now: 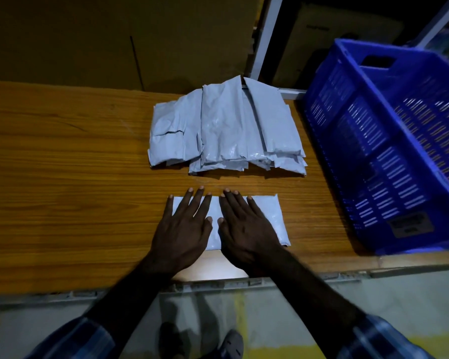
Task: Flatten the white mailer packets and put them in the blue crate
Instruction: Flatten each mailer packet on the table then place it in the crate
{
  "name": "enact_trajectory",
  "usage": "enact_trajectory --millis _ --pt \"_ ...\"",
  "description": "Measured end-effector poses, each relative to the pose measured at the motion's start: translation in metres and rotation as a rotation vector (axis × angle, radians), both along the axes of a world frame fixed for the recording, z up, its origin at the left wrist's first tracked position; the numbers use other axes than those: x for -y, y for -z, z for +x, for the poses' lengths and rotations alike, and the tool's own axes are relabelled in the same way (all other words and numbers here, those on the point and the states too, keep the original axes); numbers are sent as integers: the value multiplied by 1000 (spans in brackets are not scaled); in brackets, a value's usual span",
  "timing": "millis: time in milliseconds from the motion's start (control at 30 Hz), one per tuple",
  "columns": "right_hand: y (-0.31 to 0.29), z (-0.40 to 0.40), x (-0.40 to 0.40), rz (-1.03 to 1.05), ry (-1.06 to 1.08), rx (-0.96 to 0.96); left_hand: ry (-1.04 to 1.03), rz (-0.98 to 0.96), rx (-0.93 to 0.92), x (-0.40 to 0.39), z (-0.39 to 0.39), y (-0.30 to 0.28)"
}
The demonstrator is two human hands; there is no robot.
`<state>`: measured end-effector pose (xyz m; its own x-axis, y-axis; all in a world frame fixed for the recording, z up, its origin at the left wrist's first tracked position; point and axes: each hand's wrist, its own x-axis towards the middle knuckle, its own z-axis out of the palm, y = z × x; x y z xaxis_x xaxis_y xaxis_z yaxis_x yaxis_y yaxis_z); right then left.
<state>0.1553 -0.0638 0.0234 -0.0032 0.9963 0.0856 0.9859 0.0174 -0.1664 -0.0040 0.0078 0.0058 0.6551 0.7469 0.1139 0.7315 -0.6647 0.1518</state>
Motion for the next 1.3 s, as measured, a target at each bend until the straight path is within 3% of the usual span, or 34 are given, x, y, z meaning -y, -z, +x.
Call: enact_trajectory --millis 267,533,767,867,1067,1300 --pt "8 -1 -2 38 15 -75 -44 -34 6 10 26 -7" --pt "8 8 1 78 28 -31 -43 -35 18 7 19 -5" --pt "-1 62 30 -126 259 -91 -188 -82 26 -1 -28 -5" --pt "-10 56 25 -60 273 -33 -203 -85 29 0 -18 -16" --pt "-1 14 8 21 112 -53 -23 -55 -9 13 40 -18" --pt "8 14 6 43 125 -33 14 -41 -27 11 40 -7"
